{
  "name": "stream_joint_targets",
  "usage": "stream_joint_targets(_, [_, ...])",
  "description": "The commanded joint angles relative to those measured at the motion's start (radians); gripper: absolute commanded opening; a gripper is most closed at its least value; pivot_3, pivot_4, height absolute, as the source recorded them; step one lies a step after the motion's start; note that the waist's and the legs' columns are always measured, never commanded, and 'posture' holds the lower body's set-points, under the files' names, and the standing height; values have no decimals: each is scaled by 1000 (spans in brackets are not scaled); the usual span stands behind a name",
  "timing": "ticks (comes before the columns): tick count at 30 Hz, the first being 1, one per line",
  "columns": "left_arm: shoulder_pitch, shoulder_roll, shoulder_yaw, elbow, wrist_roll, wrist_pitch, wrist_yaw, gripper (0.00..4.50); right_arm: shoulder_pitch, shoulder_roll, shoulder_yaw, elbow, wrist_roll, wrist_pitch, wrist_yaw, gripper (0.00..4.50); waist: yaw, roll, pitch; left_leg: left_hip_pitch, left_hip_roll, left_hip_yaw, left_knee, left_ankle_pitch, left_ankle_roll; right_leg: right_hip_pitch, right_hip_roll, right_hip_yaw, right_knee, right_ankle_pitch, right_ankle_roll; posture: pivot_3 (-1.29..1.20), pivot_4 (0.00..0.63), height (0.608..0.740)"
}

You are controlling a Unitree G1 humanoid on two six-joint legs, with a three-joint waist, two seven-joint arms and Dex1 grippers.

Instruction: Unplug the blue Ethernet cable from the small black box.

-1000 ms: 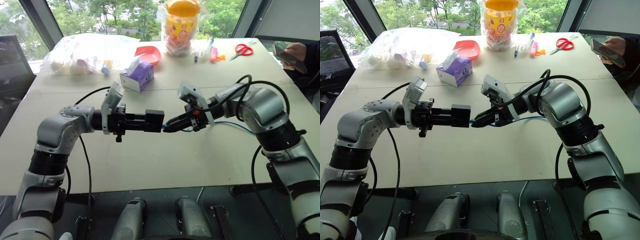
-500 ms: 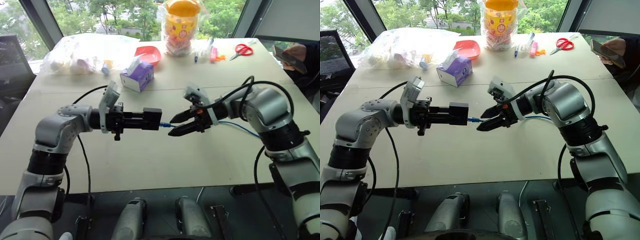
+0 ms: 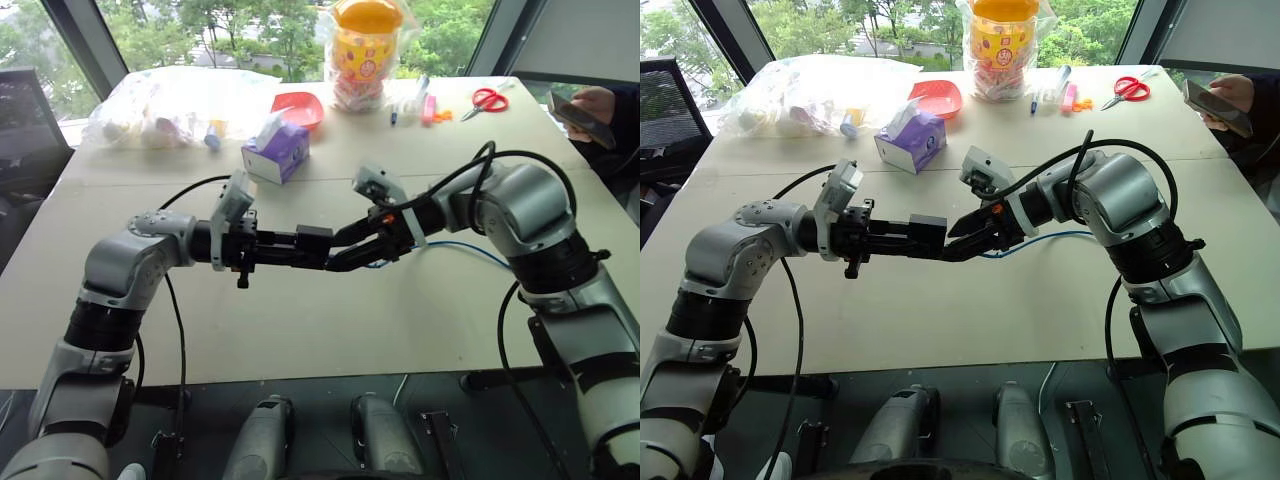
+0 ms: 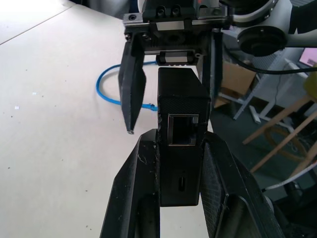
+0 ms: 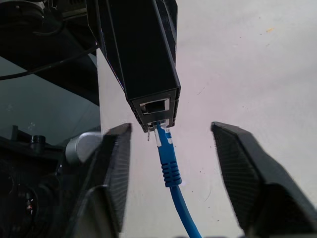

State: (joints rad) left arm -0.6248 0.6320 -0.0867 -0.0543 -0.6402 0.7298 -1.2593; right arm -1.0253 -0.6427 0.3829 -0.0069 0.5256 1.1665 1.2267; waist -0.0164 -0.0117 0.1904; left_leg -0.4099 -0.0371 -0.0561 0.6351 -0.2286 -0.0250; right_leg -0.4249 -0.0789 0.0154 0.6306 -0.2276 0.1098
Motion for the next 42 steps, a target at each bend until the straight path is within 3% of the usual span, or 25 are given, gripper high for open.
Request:
stream_joint_targets(1, [-4, 3, 15, -20, -5, -16, -4, 476, -23, 3, -6, -18, 5, -8, 3, 919, -1, 0, 0, 0, 0, 0, 0, 0, 0, 0, 0, 0, 0, 0, 0, 0, 150, 740])
stream_joint_targets(12, [-7, 6, 21, -22, -9, -11, -8, 476, -21, 0, 17, -24, -4, -20, 11, 919, -1, 0, 0, 0, 0, 0, 0, 0, 0, 0, 0, 0, 0, 0, 0, 0, 150, 740])
stream_joint_targets(15, [-8, 8, 21, -23, -9, -11, -11, 476, -23, 1, 20, -20, -5, -22, 14, 39, -1, 0, 0, 0, 0, 0, 0, 0, 0, 0, 0, 0, 0, 0, 0, 0, 150, 740])
stream_joint_targets(29, [1, 21, 15, -37, -7, -13, -22, 476, -21, 6, 34, -9, -34, -68, 13, 39, -1, 0, 0, 0, 0, 0, 0, 0, 0, 0, 0, 0, 0, 0, 0, 0, 150, 740])
stream_joint_targets(42, [30, 103, 35, -16, 5, -39, -67, 476, 68, -87, 40, 44, -110, -152, 28, 39, 1, 0, 0, 0, 0, 0, 0, 0, 0, 0, 0, 0, 0, 0, 0, 0, 150, 740])
